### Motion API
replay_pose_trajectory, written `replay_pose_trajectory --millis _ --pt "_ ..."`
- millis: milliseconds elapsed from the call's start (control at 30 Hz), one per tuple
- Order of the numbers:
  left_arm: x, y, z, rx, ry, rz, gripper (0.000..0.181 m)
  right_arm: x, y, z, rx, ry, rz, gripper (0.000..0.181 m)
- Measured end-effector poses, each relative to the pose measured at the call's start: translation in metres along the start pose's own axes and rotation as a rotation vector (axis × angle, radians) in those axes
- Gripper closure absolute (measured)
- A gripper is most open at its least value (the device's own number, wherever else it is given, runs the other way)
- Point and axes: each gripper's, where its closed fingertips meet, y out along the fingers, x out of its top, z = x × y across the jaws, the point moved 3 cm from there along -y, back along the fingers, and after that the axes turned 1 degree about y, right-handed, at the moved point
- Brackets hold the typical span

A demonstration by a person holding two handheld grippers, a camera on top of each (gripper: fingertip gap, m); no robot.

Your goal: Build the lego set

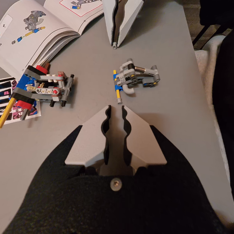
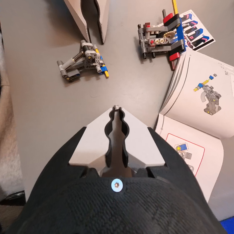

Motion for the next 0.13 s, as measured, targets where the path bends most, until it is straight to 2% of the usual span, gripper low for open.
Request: replay_pose_trajectory --millis 33,133 --pt "0.0004 0.0004 -0.0008 -0.002 0.003 0.002 0.166 0.0005 0.0007 -0.0005 -0.006 -0.014 -0.012 0.176" --pt "0.0027 0.0028 -0.0042 -0.016 0.013 0.006 0.164 0.0056 0.0057 0.0004 -0.001 -0.041 -0.037 0.176"
